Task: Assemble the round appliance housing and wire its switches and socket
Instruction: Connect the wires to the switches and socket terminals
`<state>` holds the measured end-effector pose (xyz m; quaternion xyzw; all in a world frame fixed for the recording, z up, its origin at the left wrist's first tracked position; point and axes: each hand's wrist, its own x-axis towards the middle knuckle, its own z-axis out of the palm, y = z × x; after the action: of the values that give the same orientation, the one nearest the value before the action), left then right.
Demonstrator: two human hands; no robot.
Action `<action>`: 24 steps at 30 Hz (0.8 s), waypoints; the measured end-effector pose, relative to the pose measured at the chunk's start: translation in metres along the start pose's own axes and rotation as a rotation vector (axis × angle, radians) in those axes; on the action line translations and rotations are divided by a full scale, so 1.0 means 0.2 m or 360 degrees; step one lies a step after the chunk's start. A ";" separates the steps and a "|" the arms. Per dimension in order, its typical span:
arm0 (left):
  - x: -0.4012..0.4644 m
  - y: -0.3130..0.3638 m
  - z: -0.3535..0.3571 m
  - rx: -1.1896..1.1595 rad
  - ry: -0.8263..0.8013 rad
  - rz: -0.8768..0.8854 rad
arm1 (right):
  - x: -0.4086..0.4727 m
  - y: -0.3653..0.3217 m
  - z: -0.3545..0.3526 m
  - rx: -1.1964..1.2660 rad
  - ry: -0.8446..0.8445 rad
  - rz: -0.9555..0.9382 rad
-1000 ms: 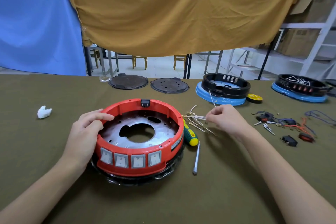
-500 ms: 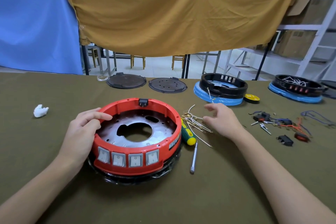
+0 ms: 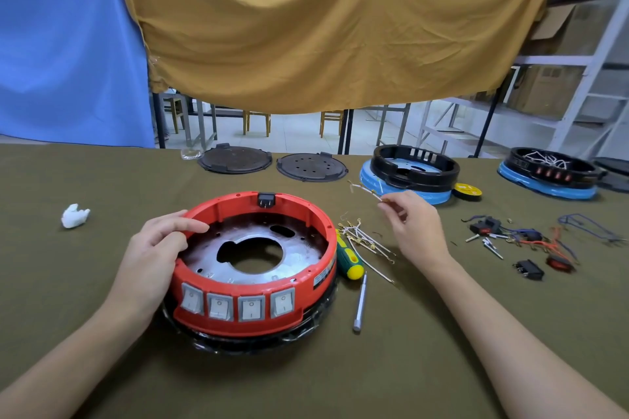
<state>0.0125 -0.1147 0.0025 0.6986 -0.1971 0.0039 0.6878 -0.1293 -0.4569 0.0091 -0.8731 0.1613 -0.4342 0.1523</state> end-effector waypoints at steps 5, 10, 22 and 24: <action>-0.02 0.02 0.00 0.0051 -0.0283 0.0049 | 0.00 -0.13 0.00 0.0731 0.0145 0.0306; 0.00 0.07 -0.05 0.0024 -0.0317 -0.0048 | 0.07 -0.38 -0.14 0.1184 0.0360 0.0355; -0.03 0.14 -0.11 0.0095 -0.0240 -0.0020 | -0.09 -0.87 -0.13 -0.0072 -0.0569 -0.0742; -0.06 0.15 -0.09 0.0274 -0.0267 0.0181 | -0.12 -0.91 -0.12 -0.0044 -0.0605 -0.0673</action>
<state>-0.0023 -0.0934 0.0289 0.7406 -0.2922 0.0012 0.6051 -0.1351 -0.2863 0.0801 -0.9551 -0.0500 -0.2825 0.0740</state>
